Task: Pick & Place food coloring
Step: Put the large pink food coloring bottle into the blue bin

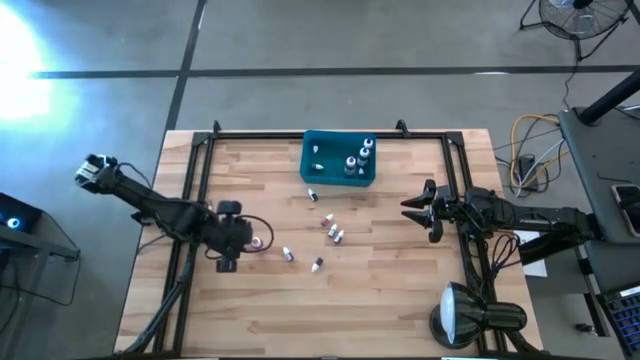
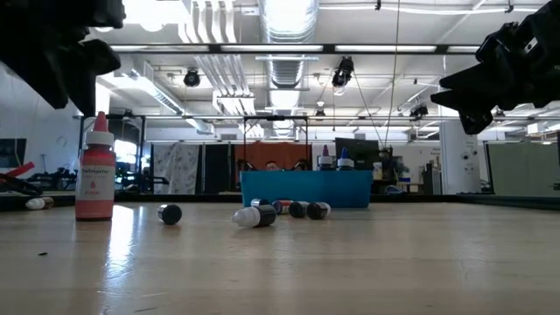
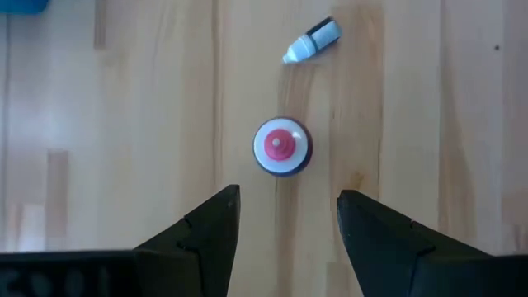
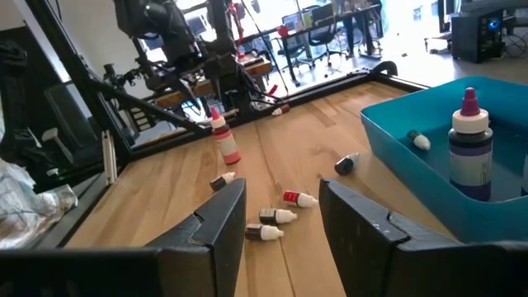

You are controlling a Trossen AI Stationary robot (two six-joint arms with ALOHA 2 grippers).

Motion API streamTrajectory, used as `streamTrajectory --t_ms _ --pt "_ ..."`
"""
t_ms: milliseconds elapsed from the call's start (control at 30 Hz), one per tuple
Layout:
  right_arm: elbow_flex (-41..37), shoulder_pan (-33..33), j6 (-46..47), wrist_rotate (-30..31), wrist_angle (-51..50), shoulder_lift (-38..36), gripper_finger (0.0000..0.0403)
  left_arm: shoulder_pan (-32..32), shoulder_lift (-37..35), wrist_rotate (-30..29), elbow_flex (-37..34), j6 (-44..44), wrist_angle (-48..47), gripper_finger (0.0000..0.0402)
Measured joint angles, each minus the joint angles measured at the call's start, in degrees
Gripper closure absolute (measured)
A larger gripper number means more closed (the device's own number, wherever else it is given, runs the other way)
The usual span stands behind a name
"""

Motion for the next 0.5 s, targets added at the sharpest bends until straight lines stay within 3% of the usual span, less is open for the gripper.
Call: streamTrajectory --t_ms 500 --pt "0.0 -0.02 -0.02 0.0 0.0 0.0 0.0255 0.01 0.0 -1.02 -6.98 -1.64 10.05 0.022"
